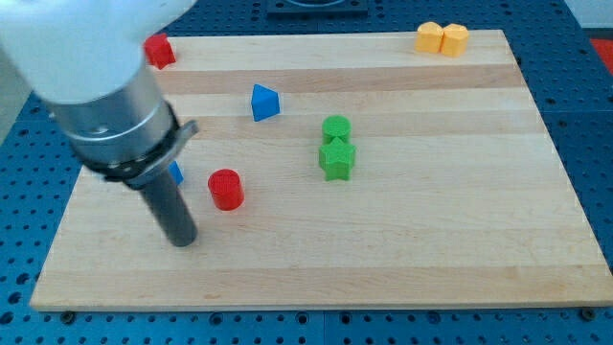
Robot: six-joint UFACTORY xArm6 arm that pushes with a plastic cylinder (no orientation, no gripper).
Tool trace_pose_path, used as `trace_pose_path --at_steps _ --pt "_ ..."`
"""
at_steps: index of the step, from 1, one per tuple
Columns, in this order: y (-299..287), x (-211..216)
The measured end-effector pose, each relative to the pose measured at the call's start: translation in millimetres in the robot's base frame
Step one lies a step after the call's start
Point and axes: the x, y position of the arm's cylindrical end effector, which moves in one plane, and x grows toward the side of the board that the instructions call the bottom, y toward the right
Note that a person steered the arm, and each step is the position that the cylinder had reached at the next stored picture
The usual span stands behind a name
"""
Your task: Push the red circle into the red star
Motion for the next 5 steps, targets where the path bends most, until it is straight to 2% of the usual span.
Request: trace_pose_path --at_steps 2,3,5 --pt "25 -62" --pt "25 -71" --pt "61 -49"
